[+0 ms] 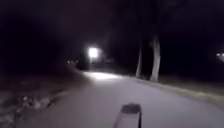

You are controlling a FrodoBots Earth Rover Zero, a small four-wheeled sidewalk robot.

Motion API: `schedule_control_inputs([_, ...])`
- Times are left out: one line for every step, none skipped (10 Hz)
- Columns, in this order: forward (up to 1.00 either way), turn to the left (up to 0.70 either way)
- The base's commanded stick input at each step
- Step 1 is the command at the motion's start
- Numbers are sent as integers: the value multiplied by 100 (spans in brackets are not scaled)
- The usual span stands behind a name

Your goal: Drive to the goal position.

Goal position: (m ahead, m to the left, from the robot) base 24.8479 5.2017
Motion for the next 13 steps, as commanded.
schedule_control_inputs([70,0])
schedule_control_inputs([70,0])
schedule_control_inputs([70,0])
schedule_control_inputs([70,0])
schedule_control_inputs([70,0])
schedule_control_inputs([70,0])
schedule_control_inputs([70,0])
schedule_control_inputs([70,0])
schedule_control_inputs([70,0])
schedule_control_inputs([70,0])
schedule_control_inputs([70,0])
schedule_control_inputs([70,0])
schedule_control_inputs([70,0])
